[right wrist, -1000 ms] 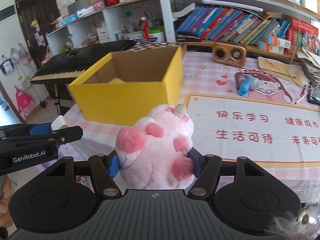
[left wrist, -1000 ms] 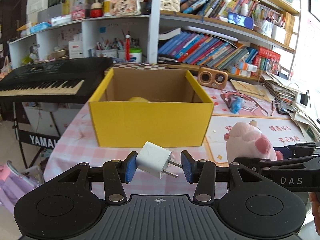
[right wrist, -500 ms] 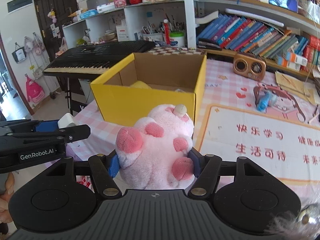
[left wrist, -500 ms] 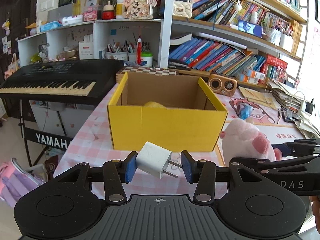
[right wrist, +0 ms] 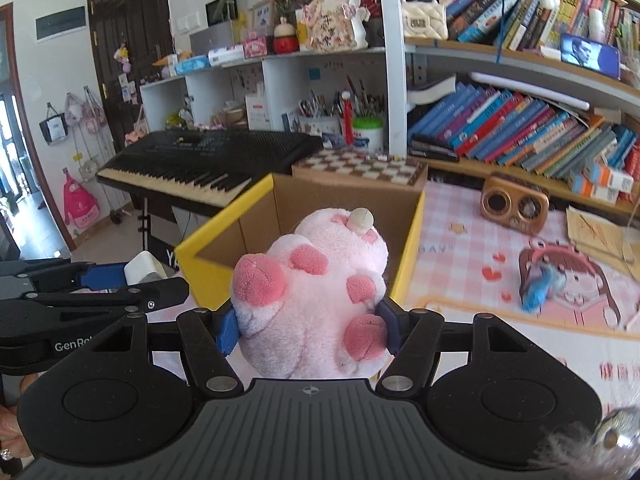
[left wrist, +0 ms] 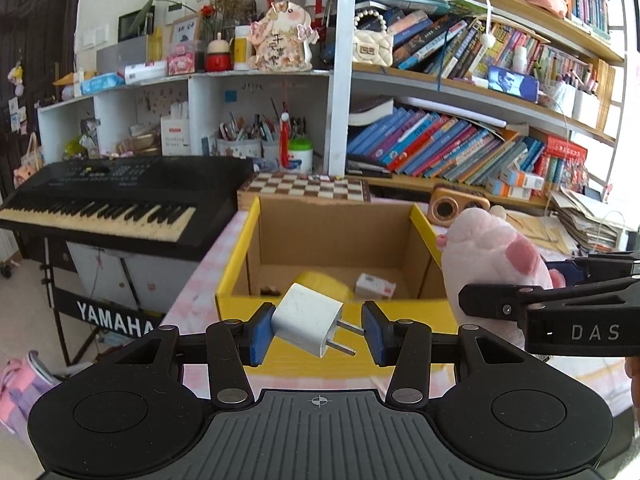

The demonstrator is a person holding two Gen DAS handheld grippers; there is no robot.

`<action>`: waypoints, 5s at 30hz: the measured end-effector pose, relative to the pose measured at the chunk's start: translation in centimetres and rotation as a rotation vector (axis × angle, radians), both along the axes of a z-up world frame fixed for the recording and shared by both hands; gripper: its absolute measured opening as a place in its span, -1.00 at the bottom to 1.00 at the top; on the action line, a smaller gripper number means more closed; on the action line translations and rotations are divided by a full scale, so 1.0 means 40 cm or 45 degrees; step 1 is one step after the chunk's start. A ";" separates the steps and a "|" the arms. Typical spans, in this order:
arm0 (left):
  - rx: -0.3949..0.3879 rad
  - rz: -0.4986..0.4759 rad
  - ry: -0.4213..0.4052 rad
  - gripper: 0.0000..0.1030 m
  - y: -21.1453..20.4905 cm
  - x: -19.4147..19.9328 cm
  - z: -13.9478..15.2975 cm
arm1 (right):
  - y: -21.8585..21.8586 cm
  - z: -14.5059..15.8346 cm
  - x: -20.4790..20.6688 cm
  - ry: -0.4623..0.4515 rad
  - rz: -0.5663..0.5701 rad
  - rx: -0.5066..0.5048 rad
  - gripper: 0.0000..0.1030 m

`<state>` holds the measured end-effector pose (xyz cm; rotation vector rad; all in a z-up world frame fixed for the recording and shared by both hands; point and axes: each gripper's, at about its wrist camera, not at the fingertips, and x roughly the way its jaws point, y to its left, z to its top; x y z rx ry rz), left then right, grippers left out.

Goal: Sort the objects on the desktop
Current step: 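Lower the white plug with the left tool while the right tool lowers the pig into the box, then open both tools, releasing plug and plush pig into the yellow box, then lift both open tools out of the box and back toward the desk mat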

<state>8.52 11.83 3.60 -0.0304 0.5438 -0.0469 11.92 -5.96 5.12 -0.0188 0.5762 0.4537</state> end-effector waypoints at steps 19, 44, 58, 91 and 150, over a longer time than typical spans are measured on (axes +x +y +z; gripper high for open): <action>0.054 0.092 0.052 -0.12 -0.005 0.309 0.009 | 0.060 -0.032 0.322 -0.045 0.214 -0.212 0.23; 0.148 -0.031 0.487 -0.12 -0.038 0.617 -0.149 | 0.200 -0.226 0.511 0.268 0.619 -0.699 0.26; 0.155 -0.099 0.639 -0.11 -0.047 0.653 -0.193 | 0.209 -0.240 0.527 0.381 0.655 -0.713 0.31; 0.209 -0.010 0.108 0.67 -0.065 0.370 0.042 | 0.043 -0.032 0.363 0.028 0.218 -0.336 0.56; 0.087 0.090 0.037 0.80 -0.061 -0.196 -0.044 | -0.103 -0.116 -0.276 -0.019 -0.449 -0.138 0.59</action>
